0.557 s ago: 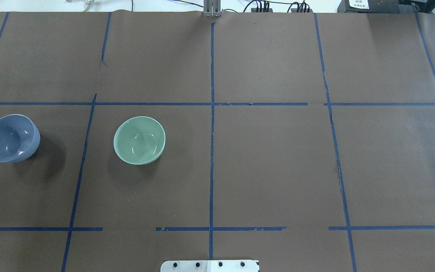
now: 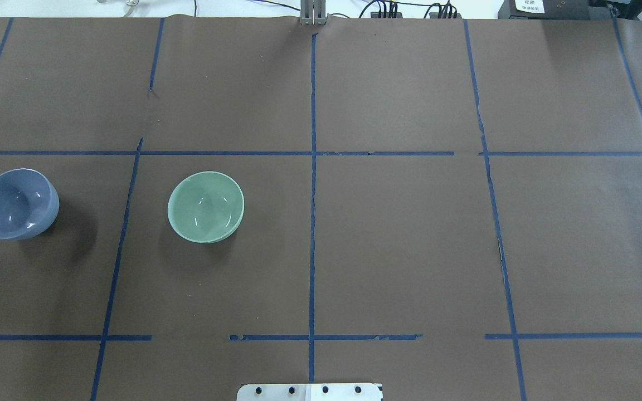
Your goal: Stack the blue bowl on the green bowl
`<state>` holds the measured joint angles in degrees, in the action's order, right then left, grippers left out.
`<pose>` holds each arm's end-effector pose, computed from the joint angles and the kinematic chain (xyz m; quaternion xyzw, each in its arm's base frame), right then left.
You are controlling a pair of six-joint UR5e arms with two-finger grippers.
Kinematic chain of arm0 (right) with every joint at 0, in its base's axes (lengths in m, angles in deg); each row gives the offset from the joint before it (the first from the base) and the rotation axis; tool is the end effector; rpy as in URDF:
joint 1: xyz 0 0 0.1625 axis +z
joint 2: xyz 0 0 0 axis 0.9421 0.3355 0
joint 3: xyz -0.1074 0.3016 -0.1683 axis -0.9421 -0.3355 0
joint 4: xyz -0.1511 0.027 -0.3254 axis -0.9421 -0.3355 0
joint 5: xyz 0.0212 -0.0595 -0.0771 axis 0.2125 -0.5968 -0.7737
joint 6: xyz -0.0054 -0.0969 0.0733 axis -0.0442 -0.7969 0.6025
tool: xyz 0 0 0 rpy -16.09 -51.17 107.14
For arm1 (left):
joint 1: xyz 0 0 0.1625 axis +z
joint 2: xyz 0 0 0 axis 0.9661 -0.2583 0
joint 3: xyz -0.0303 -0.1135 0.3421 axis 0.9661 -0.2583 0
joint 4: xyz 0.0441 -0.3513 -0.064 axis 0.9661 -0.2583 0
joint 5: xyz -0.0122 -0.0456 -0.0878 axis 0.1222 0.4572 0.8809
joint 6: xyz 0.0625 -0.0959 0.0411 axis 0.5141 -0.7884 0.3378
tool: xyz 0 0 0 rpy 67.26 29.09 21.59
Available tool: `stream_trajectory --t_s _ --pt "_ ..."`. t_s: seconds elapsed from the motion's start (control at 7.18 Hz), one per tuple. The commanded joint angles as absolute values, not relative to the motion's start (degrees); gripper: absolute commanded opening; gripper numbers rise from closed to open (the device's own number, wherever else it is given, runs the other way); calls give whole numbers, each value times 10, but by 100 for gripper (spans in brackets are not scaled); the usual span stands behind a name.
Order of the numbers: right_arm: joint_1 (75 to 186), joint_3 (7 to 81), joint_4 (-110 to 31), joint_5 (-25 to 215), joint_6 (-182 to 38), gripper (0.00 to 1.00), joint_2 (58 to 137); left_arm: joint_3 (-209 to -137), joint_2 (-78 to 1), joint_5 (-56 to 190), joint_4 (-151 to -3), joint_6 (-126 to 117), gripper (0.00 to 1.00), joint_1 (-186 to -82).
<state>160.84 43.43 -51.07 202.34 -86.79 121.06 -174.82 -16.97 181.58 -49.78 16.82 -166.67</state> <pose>0.0577 -0.4133 0.6198 0.0016 -0.3448 0.0148 0.9385 -0.0579 -0.4196 0.6044 0.0258 0.3901 0.0371 0.9197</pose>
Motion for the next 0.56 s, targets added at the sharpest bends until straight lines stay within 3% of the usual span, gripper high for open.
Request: stream_trajectory --t_s 0.0,0.42 --pt "1608 434 -512 2023 -868 100 1211 -1766 -176 1815 -510 166 100 -1664" --pt "1608 434 -512 2023 -868 100 1211 -1800 -169 1809 -601 12 100 -1577"
